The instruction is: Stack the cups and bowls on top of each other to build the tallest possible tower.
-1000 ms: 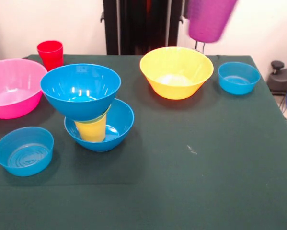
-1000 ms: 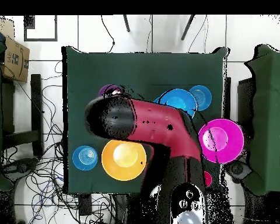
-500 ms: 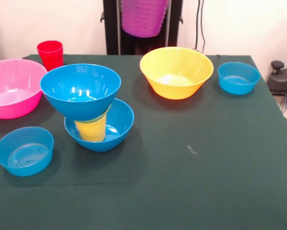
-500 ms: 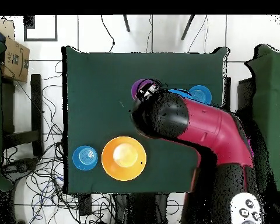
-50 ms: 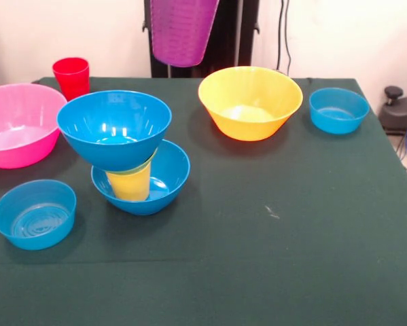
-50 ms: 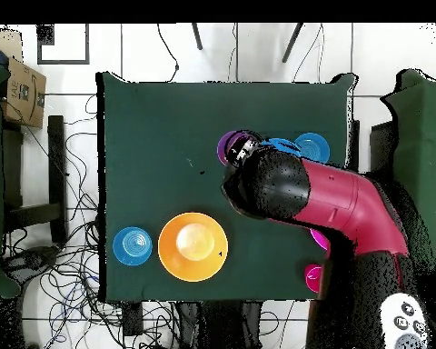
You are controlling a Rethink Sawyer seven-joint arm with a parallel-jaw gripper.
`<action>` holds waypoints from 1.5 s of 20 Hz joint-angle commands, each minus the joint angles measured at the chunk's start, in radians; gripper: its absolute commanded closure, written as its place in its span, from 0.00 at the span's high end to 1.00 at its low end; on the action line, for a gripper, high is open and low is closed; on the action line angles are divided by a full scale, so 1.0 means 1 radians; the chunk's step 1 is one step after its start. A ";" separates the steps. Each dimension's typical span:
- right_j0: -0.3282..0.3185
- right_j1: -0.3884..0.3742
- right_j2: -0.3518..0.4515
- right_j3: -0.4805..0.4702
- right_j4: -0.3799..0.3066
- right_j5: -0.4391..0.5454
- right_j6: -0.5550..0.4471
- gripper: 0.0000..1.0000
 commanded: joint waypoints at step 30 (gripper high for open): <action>-0.234 0.133 0.344 0.158 -0.321 0.000 -0.207 0.00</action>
